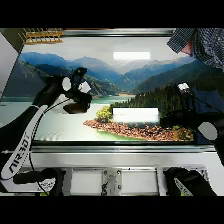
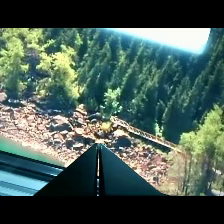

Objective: Fold the clothes and pants, and hang the long-sleeved shirts on hangers.

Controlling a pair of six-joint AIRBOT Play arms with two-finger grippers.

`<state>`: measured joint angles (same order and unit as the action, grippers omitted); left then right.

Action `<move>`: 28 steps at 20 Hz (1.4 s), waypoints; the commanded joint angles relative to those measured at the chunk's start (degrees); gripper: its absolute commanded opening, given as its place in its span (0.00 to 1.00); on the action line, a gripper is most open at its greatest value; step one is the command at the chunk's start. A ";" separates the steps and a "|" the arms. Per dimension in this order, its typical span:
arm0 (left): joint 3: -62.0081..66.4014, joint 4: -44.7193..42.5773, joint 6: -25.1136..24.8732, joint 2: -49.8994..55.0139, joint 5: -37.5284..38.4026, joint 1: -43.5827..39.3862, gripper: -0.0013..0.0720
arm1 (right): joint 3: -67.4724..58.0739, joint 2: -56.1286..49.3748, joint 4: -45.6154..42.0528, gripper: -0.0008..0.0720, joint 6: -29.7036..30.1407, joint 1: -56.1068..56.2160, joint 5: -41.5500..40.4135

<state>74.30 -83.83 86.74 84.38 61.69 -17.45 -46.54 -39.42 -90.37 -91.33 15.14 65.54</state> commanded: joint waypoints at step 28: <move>-1.22 0.00 10.71 -7.21 3.21 5.97 0.94 | -6.64 1.81 -13.03 0.03 -10.73 -0.04 -3.08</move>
<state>83.07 -83.99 95.79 79.44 60.53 -16.16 -53.25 -37.47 -105.65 -101.89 15.07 61.54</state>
